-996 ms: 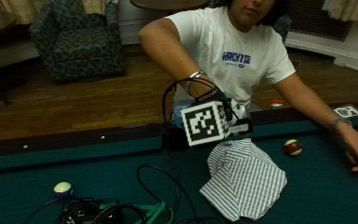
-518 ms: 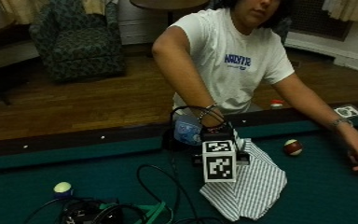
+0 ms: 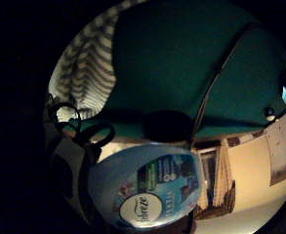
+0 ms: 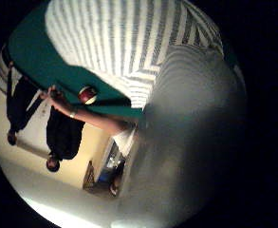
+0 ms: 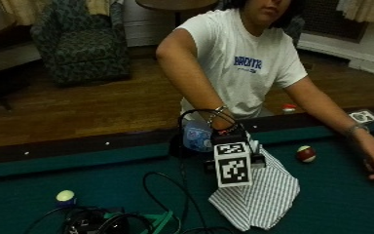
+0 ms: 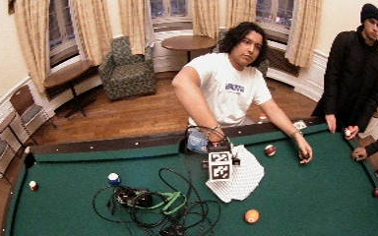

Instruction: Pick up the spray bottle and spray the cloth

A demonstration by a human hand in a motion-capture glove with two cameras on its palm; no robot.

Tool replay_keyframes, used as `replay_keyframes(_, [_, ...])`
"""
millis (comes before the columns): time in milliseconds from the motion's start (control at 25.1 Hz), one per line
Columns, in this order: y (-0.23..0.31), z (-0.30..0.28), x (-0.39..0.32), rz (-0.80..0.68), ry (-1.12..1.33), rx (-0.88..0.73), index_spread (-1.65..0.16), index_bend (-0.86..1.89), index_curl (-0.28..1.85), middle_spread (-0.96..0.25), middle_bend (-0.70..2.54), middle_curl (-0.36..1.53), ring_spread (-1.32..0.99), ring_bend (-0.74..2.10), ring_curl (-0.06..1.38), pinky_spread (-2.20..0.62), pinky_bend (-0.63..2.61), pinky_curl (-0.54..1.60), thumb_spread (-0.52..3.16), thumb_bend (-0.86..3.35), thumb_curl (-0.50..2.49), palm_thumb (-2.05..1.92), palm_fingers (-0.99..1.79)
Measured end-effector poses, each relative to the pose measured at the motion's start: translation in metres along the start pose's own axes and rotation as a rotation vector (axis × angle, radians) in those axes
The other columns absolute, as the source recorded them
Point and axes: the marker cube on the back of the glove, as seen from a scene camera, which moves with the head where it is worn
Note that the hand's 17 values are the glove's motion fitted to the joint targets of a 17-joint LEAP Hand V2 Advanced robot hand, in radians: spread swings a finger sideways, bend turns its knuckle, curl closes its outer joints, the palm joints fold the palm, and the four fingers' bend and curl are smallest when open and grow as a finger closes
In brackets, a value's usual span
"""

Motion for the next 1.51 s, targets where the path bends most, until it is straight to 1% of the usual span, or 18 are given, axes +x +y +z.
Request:
replay_keyframes(159, [0.042, -0.032, -0.015, -0.143, -0.065, 0.111, -0.31, 0.19, 0.47, -0.19, 0.44, 0.46, -0.18, 0.44, 0.41, 0.04, 0.13, 0.18, 0.95, -0.03, 0.45, 0.72, 1.14])
replay_keyframes(319, [0.094, -0.068, -0.035, -0.327, -0.174, 0.256, -0.31, 0.19, 0.47, -0.19, 0.44, 0.46, -0.18, 0.44, 0.41, 0.04, 0.13, 0.18, 0.95, -0.03, 0.45, 0.72, 1.14])
replay_keyframes(478, [0.141, -0.092, -0.052, -0.519, -0.262, 0.373, -0.31, 0.19, 0.47, -0.19, 0.44, 0.46, -0.18, 0.44, 0.41, 0.04, 0.13, 0.18, 0.95, -0.03, 0.45, 0.72, 1.14])
replay_keyframes(757, [0.184, -0.106, -0.077, -0.873, -0.404, 0.558, -0.31, 0.19, 0.47, -0.19, 0.44, 0.46, -0.18, 0.44, 0.41, 0.04, 0.13, 0.18, 0.95, -0.03, 0.45, 0.72, 1.14])
replay_keyframes(917, [0.187, -0.098, -0.095, -1.043, -0.484, 0.64, -0.31, 0.19, 0.47, -0.19, 0.44, 0.46, -0.18, 0.44, 0.41, 0.04, 0.13, 0.18, 0.95, -0.03, 0.45, 0.72, 1.14])
replay_keyframes(1076, [0.18, -0.084, -0.116, -1.155, -0.533, 0.702, -0.31, 0.19, 0.47, -0.19, 0.44, 0.46, -0.18, 0.44, 0.41, 0.04, 0.13, 0.18, 0.95, -0.03, 0.45, 0.72, 1.14])
replay_keyframes(1276, [0.159, -0.067, -0.141, -1.214, -0.58, 0.739, -0.31, 0.19, 0.47, -0.19, 0.44, 0.46, -0.18, 0.44, 0.41, 0.04, 0.13, 0.18, 0.95, -0.03, 0.45, 0.72, 1.14])
replay_keyframes(1515, [0.107, -0.053, -0.178, -1.215, -0.649, 0.748, -0.31, 0.19, 0.47, -0.19, 0.44, 0.46, -0.18, 0.44, 0.41, 0.04, 0.13, 0.18, 0.95, -0.03, 0.45, 0.72, 1.14])
